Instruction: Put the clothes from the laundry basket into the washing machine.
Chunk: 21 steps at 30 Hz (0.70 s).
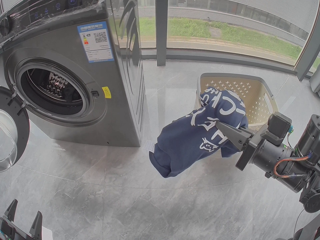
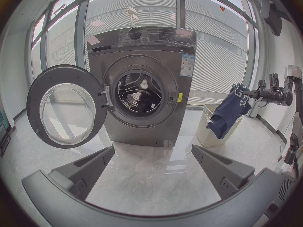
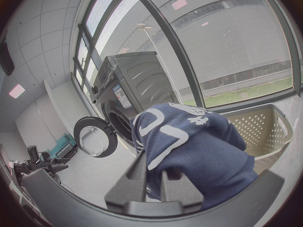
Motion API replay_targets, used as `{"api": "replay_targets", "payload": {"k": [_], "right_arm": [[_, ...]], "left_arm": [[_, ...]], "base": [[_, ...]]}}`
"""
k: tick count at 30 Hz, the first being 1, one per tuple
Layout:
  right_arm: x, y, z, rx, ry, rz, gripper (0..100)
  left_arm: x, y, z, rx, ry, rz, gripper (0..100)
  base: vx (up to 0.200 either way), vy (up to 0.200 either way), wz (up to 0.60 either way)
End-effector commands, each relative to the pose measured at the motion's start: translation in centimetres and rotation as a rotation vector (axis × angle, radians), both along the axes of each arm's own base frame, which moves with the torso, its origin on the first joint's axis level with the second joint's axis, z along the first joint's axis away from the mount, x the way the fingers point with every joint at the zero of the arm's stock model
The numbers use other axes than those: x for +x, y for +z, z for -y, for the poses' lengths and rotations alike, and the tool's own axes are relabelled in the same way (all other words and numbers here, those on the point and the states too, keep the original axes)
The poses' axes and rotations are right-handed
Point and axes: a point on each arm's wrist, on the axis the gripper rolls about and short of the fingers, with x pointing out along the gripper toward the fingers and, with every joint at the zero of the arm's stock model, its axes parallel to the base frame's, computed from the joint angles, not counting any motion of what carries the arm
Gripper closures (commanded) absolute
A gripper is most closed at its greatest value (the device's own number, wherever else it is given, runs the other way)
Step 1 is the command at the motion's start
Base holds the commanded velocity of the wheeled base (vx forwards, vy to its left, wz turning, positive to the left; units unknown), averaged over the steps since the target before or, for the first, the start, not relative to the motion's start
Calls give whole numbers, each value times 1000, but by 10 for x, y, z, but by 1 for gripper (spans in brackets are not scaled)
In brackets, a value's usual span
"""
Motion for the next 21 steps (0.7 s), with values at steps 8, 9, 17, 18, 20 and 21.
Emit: {"api": "replay_targets", "payload": {"k": [8,9,17,18,20,21], "right_arm": [[1,0,0,-1,-4,-1,100],[1,0,0,-1,-4,-1,100],[1,-1,1,-4,-7,-2,100],[1,-1,1,-3,-7,-3,100],[1,-2,1,-6,-7,-4,100],[1,-2,1,-5,-7,-5,100]], "left_arm": [[0,-5,0,-2,0,-6,0],[0,-5,0,-2,0,-6,0],[0,-5,0,0,0,-6,0],[0,-5,0,0,0,-6,0],[0,-5,0,0,0,-6,0],[0,-5,0,0,0,-6,0]], "base": [[0,100,0],[0,0,0],[-175,0,0],[-200,0,0],[-200,0,0],[-200,0,0]]}}
